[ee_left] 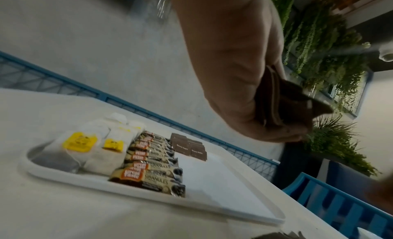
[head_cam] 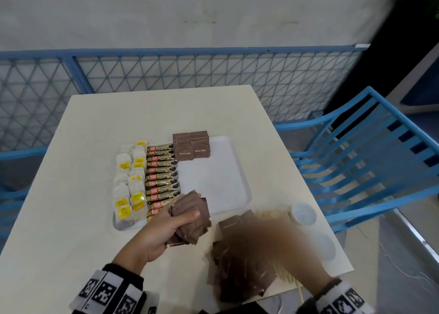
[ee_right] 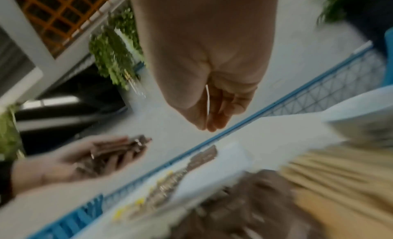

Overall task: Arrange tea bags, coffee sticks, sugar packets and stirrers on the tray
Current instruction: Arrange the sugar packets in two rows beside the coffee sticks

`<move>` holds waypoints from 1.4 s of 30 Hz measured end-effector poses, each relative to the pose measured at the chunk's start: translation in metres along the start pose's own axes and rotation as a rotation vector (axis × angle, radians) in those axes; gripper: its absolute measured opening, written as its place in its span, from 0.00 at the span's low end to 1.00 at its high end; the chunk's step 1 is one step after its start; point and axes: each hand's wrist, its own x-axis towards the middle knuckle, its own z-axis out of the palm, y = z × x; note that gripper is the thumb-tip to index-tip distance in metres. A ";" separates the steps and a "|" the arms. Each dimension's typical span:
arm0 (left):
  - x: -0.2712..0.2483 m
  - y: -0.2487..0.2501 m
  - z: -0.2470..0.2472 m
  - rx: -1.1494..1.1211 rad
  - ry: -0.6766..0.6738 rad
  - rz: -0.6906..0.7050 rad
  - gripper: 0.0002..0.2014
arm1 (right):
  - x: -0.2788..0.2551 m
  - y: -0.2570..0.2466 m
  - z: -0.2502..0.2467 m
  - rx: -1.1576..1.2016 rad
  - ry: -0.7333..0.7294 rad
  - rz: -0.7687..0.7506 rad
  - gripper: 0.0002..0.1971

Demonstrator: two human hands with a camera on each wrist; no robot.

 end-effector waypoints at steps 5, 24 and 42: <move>-0.001 0.000 -0.004 0.093 0.076 0.051 0.20 | -0.051 0.061 0.006 -0.240 -0.102 0.022 0.19; 0.000 -0.003 0.002 0.120 0.111 0.031 0.22 | -0.027 0.065 0.036 -0.473 0.070 -0.077 0.16; 0.005 0.000 0.012 0.047 0.151 0.024 0.22 | 0.016 0.037 0.039 -0.753 -0.792 -0.550 0.62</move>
